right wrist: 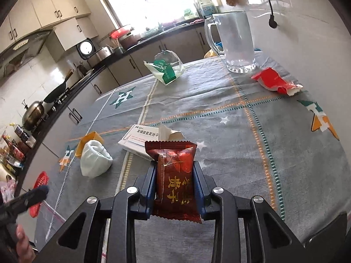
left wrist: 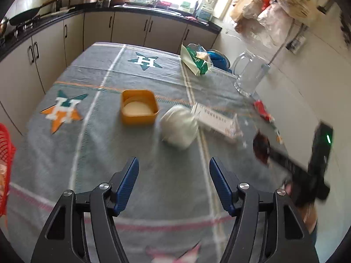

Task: Collect trash
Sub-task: 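Grasp the red snack pack with the right tool and lift it, then grasp the white cloth with the left tool while the right tool holds the snack, then carry the cloth with the left tool while the right tool carries the snack to the basket, then open the left tool over the basket while the right tool releases the snack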

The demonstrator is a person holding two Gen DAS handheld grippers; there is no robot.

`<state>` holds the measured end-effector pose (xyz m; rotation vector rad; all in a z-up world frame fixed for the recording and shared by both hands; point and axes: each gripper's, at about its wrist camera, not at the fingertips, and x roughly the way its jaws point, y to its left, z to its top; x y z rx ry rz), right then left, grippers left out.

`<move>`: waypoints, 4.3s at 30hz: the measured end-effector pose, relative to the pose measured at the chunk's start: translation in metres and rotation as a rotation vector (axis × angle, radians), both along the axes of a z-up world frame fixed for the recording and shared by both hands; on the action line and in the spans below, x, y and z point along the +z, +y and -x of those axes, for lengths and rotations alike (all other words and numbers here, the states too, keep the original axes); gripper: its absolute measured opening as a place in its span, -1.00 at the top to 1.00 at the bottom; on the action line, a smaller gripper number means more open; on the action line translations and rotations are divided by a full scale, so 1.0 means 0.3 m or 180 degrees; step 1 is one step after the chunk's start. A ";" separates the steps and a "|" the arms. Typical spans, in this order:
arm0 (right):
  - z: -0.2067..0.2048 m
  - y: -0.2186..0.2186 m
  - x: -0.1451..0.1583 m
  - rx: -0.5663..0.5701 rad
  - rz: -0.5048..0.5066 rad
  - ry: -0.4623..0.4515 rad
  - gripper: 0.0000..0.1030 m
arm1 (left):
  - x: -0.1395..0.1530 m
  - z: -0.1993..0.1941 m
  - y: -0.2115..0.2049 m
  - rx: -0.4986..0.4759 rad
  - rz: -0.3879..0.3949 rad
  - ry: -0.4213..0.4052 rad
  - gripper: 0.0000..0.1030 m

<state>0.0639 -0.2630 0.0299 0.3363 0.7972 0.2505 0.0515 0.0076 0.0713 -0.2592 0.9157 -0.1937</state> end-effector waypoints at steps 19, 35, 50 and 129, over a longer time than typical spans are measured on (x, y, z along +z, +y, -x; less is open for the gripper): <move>-0.001 -0.006 0.008 0.0070 -0.0232 -0.0027 0.36 | -0.180 -0.266 -0.088 0.0283 -0.0124 0.0202 0.34; 0.061 0.218 0.023 0.0858 0.0242 -0.0381 0.36 | -0.121 0.141 0.031 0.0296 -0.0557 -0.0694 0.34; 0.079 0.265 -0.001 0.0968 0.0443 -0.0453 0.36 | -0.107 0.175 0.057 0.0539 -0.0455 -0.0884 0.32; 0.120 1.511 0.106 0.2432 -0.0174 0.0242 0.31 | -0.102 0.561 1.122 0.2154 -0.0289 -0.0711 0.20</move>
